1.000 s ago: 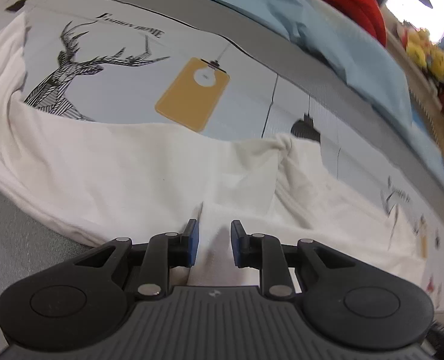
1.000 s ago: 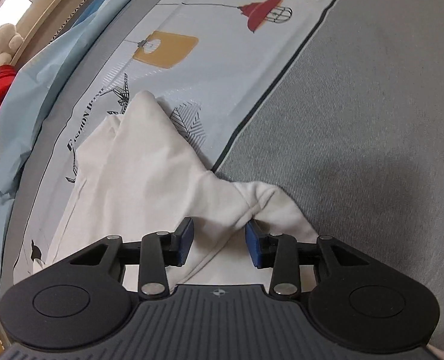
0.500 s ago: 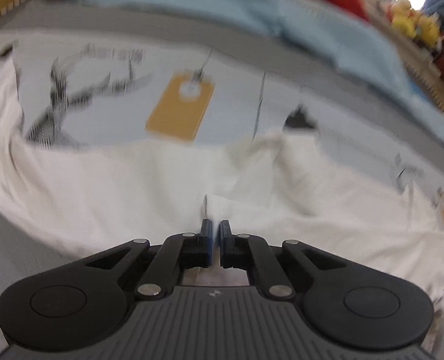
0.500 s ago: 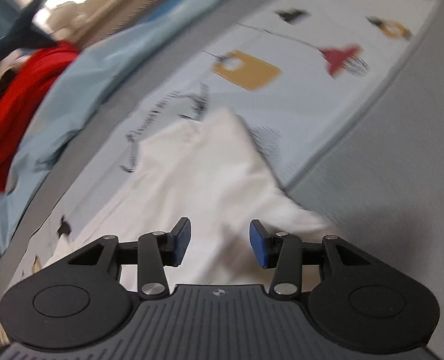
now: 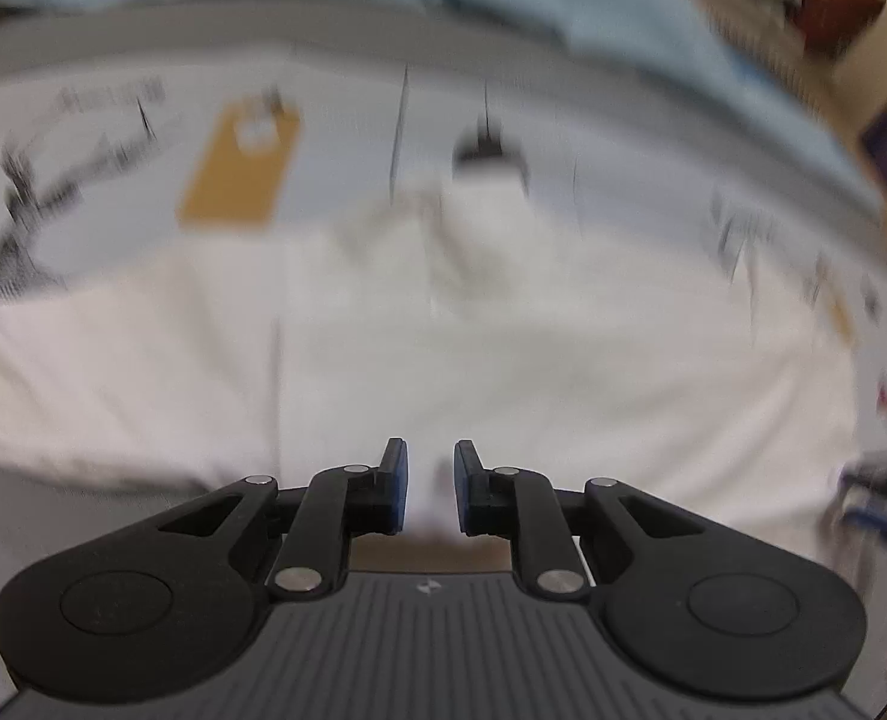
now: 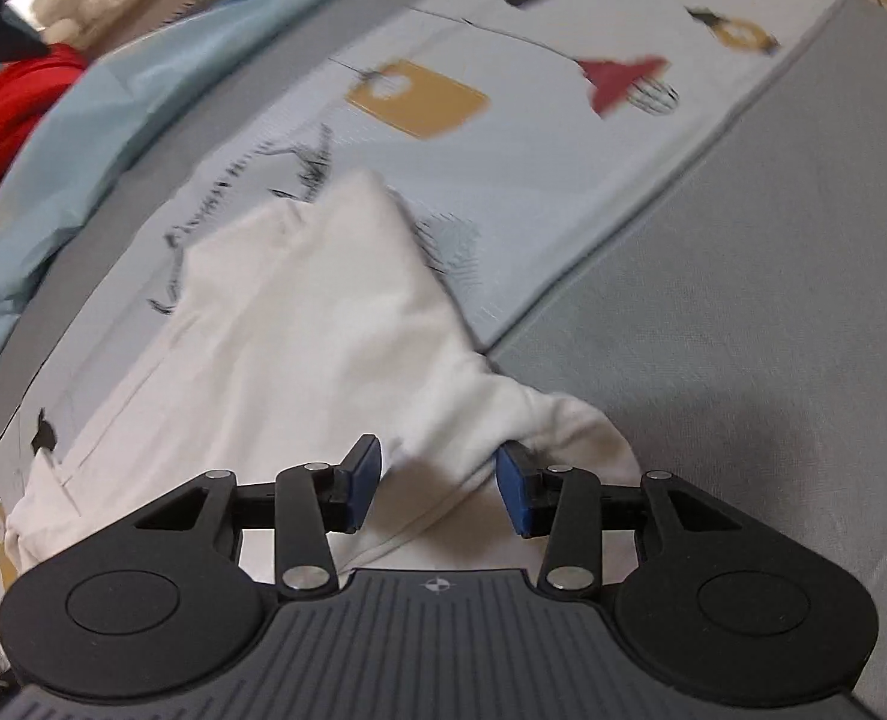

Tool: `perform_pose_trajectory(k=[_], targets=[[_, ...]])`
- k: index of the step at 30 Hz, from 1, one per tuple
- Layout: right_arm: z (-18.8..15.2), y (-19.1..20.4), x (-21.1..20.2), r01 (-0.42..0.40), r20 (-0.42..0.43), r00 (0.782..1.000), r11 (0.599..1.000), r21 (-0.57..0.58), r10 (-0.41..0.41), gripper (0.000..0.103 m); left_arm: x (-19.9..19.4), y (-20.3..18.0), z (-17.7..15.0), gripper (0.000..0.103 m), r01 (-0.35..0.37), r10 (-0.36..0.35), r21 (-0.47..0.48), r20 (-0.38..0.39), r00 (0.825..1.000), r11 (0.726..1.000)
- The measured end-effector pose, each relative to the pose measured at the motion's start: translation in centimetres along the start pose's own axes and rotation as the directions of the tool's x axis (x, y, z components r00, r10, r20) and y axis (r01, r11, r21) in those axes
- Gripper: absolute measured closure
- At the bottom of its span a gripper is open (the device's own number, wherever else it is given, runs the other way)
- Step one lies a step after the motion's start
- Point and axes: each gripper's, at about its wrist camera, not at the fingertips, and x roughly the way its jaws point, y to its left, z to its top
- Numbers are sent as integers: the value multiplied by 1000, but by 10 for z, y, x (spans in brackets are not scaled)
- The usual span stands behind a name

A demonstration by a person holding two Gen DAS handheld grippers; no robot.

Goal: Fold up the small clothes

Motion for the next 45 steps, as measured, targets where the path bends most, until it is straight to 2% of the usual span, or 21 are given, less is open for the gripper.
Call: perform_pose_trajectory(k=[2, 4, 7, 9, 13, 16, 20, 21, 24, 26, 28, 30, 32, 34, 37, 38, 39, 42, 43, 44, 45], targets=[[-3, -3, 6, 6, -35, 999, 1000, 25, -5, 58, 15, 0, -9, 85, -44, 46, 36, -63, 997, 998], [-5, -2, 7, 14, -37, 999, 999, 30, -13, 58, 9, 1, -8, 84, -39, 41, 41, -45, 998, 998], [-6, 8, -2, -4, 13, 1000, 1000, -11, 5, 58, -16, 11, 0, 76, -6, 6, -6, 56, 998, 1000], [-6, 17, -8, -26, 49, 998, 999, -43, 28, 57, -30, 24, 6, 70, -8, 16, -62, 127, 992, 998], [-11, 34, -18, -66, 86, 993, 990, -123, 77, 56, -49, 65, 16, 70, -45, 96, -218, 230, 968, 975], [-15, 45, -22, -97, 95, 989, 980, -173, 114, 57, -59, 112, 20, 70, -54, 157, -342, 281, 947, 938], [-20, 60, -30, -117, 121, 981, 962, -246, 151, 57, -77, 177, 21, 70, -62, 222, -426, 336, 915, 902], [-21, 63, -31, -134, 117, 979, 957, -256, 168, 62, -81, 195, 16, 70, -74, 245, -441, 347, 905, 895], [-23, 69, -37, -172, 112, 971, 943, -284, 211, 74, -84, 245, 7, 70, -94, 310, -516, 351, 883, 852], [-26, 74, -40, -177, 116, 968, 935, -306, 221, 75, -86, 279, -1, 71, -89, 351, -600, 336, 874, 795], [-30, 79, -42, -180, 117, 967, 929, -325, 228, 75, -84, 305, -10, 71, -52, 359, -675, 324, 876, 736], [-35, 85, -43, -179, 116, 966, 921, -345, 231, 75, -77, 324, -16, 71, -16, 340, -719, 309, 888, 695], [-39, 90, -41, -177, 110, 967, 918, -355, 229, 75, -70, 331, -17, 71, -12, 327, -724, 297, 897, 690], [-42, 92, -39, -181, 96, 969, 919, -349, 227, 75, -64, 334, -15, 71, -27, 329, -711, 291, 898, 703], [-44, 93, -37, -186, 80, 971, 922, -339, 225, 75, -58, 340, -16, 73, -10, 314, -714, 295, 903, 700], [-44, 94, -37, -187, 76, 972, 923, -335, 224, 75, -57, 340, -16, 89, -5, 309, -716, 295, 904, 699], [-45, 94, -37, -186, 74, 972, 924, -334, 222, 75, -56, 340, -18, 97, -17, 320, -721, 286, 903, 693], [-45, 94, -39, -177, 73, 974, 926, -334, 213, 74, -68, 333, -15, 99, -127, 410, -757, 197, 891, 641], [-44, 93, -39, -174, 74, 975, 928, -330, 209, 74, -75, 328, -14, 99, -115, 414, -769, 206, 887, 628], [-44, 91, -39, -169, 72, 976, 930, -326, 203, 74, -83, 321, -13, 99, -112, 424, -770, 218, 879, 628], [-43, 90, -39, -163, 70, 978, 932, -323, 195, 74, -93, 310, -9, 100, -128, 449, -759, 232, 863, 638]])
